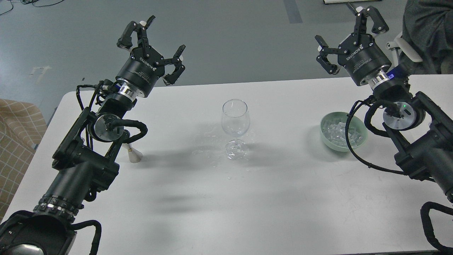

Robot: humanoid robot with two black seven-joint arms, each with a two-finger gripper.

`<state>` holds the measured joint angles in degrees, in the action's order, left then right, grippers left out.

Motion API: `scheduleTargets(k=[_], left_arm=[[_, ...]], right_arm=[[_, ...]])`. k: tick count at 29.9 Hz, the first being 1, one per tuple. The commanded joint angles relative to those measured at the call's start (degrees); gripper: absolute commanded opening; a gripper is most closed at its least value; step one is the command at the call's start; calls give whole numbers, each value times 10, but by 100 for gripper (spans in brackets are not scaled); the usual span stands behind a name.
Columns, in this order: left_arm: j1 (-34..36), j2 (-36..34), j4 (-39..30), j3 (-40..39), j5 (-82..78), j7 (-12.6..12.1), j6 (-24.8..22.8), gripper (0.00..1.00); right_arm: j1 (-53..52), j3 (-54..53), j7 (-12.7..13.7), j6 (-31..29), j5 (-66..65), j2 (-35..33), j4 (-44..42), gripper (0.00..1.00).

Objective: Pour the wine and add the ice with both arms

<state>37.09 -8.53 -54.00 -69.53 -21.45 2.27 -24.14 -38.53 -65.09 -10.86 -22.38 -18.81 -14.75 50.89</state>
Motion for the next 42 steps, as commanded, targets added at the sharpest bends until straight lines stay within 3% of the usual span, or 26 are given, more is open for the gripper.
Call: scheduleTargets(k=[1, 32, 34, 36, 39, 42], left_arm=[[1, 0, -1, 1, 0, -2, 5, 99], [1, -7, -14, 11, -8, -6, 3, 99], [1, -7, -15, 10, -8, -14, 7, 99], [1, -11, -29, 6, -2, -37, 11, 98], [0, -19, -64, -2, 6, -86, 44, 97], [-1, -37, -98, -5, 41, -99, 75, 95]], right_arm=[[1, 0, -6, 0, 0, -1, 2, 100], [4, 1, -6, 3, -1, 2, 3, 100], [3, 0, -6, 3, -1, 2, 3, 100], [4, 1, -6, 3, -1, 2, 3, 100], [3, 1, -6, 4, -1, 2, 4, 100], [2, 0, -6, 4, -1, 2, 4, 100]])
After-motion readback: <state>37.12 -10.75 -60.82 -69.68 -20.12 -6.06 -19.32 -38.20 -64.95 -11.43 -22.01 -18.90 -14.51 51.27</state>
